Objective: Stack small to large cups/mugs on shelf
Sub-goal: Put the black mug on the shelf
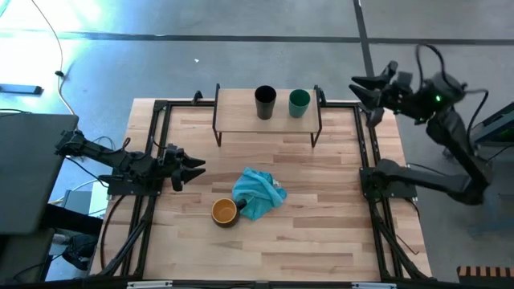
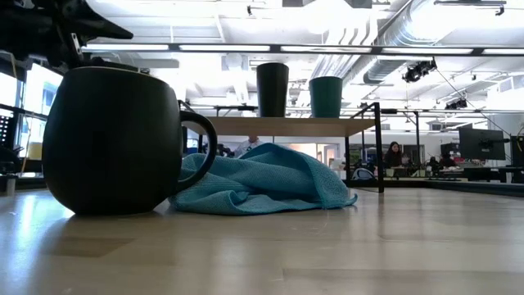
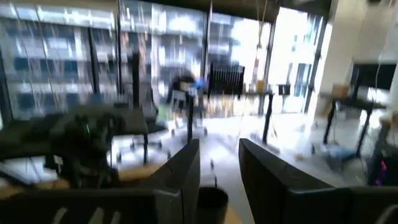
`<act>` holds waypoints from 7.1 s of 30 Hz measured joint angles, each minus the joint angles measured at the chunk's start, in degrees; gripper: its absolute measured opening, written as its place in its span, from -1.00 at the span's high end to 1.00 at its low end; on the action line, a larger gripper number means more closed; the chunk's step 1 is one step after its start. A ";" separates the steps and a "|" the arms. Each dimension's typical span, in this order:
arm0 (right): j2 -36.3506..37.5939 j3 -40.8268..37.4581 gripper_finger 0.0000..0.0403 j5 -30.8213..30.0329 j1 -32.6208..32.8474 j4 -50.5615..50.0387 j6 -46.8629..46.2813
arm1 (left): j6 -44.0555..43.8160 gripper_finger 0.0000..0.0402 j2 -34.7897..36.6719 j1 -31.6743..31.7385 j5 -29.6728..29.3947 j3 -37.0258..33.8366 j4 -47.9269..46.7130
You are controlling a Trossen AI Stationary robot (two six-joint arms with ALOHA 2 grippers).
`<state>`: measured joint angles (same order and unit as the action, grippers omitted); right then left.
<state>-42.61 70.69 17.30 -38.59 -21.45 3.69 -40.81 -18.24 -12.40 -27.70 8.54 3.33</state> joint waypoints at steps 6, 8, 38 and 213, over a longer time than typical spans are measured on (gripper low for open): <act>7.58 -13.53 0.49 0.26 0.00 16.11 -7.03 | 0.52 -0.18 0.00 0.01 -1.31 0.01 -0.17; 9.30 -17.53 0.49 0.96 0.00 19.37 -9.55 | 0.47 -0.18 0.00 0.01 -1.29 0.00 -0.14; 14.19 -41.63 0.49 5.24 11.57 43.05 -20.09 | -4.64 -0.18 -19.61 0.00 15.29 2.80 21.07; 25.81 -64.12 0.49 -13.88 30.75 42.75 -25.76 | 11.41 0.90 -68.55 1.20 20.53 50.70 -46.73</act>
<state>-16.80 6.57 3.42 -7.84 21.30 -22.06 -29.40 -86.78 -11.20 -7.17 59.24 -43.40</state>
